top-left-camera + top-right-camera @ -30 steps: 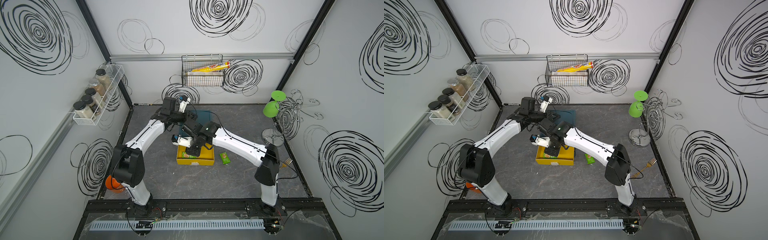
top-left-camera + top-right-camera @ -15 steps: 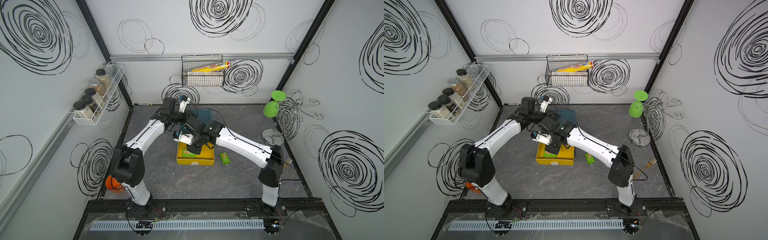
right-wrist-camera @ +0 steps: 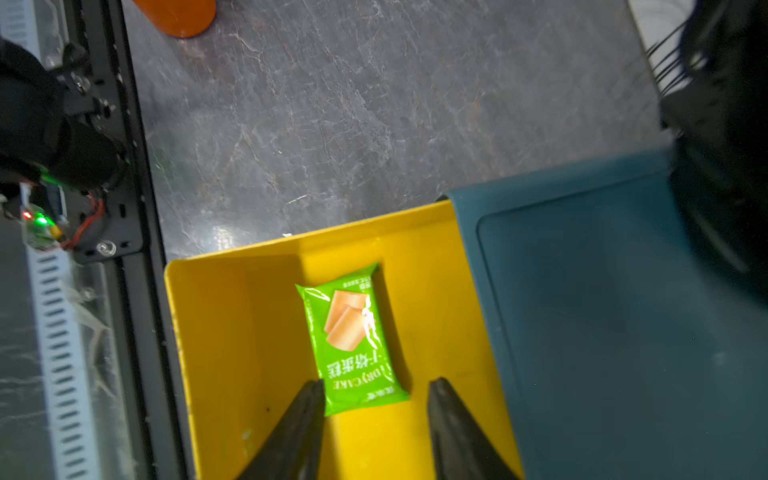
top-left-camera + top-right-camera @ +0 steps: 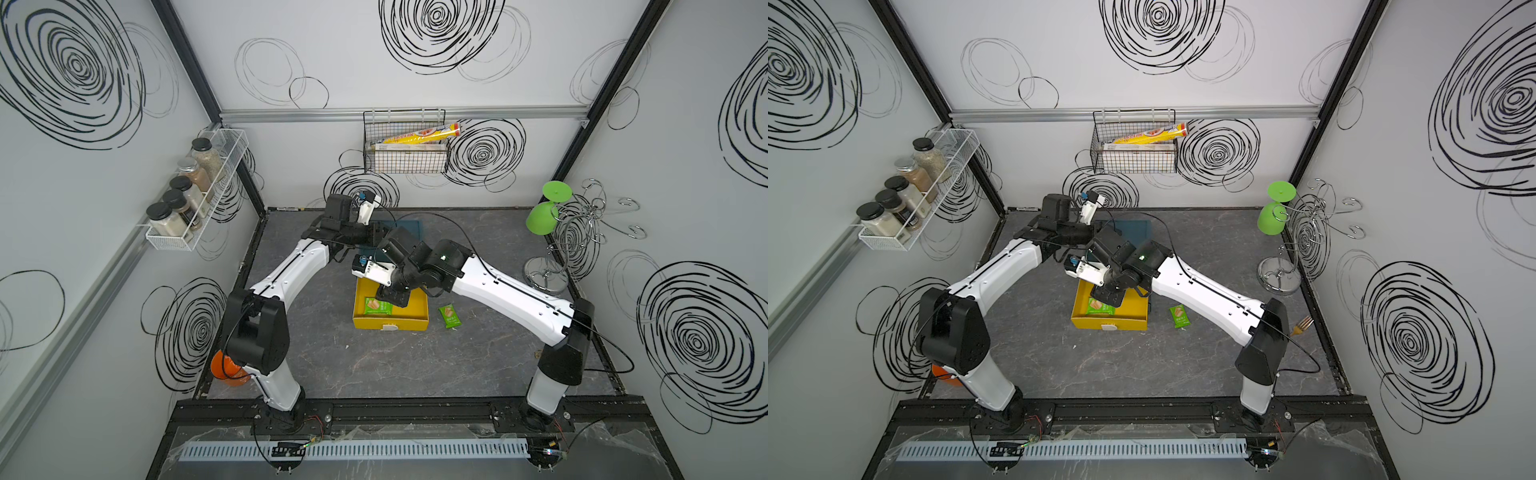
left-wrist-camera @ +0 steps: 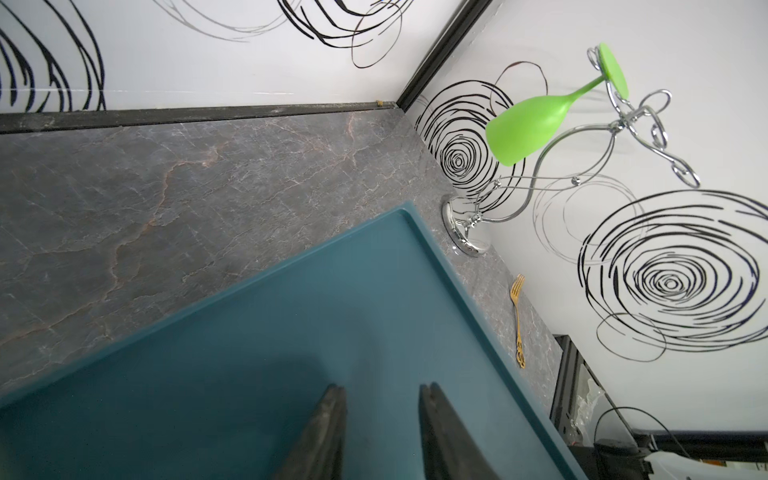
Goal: Take the cookies out of the drawer
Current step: Pick up the cookie from the drawer.
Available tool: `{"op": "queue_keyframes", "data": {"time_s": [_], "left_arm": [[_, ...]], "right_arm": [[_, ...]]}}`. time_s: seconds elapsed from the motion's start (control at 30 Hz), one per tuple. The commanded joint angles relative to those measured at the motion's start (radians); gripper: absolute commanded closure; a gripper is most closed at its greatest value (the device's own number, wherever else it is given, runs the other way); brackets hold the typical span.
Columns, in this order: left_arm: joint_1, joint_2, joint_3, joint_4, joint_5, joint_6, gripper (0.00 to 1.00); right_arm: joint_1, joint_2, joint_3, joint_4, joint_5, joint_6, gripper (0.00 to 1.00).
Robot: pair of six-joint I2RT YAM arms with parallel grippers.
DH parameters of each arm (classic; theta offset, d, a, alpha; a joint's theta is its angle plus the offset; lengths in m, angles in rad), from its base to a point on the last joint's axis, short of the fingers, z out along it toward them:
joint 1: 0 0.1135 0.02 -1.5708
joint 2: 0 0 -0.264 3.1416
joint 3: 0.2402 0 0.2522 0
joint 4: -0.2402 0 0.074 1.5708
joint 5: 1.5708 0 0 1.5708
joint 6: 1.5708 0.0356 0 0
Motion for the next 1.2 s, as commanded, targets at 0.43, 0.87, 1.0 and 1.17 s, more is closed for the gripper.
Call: {"op": "queue_keyframes", "data": {"time_s": [0.43, 0.87, 1.0, 1.17], "left_arm": [[0.033, -0.001, 0.038, -0.108, 0.003, -0.021, 0.42], [0.033, 0.051, 0.043, -0.112, 0.015, -0.008, 0.42], [0.034, 0.058, 0.043, -0.108, 0.019, -0.009, 0.42], [0.034, 0.062, 0.041, -0.107, 0.019, -0.009, 0.42]], "right_arm": [[-0.001, 0.108, 0.077, -0.12, -0.028, -0.107, 0.27], [-0.018, 0.174, 0.067, -0.124, -0.137, -0.174, 0.26], [-0.018, 0.199, 0.081, -0.122, -0.155, -0.175, 0.26], [-0.017, 0.224, 0.101, -0.113, -0.122, -0.173, 0.3]]}}
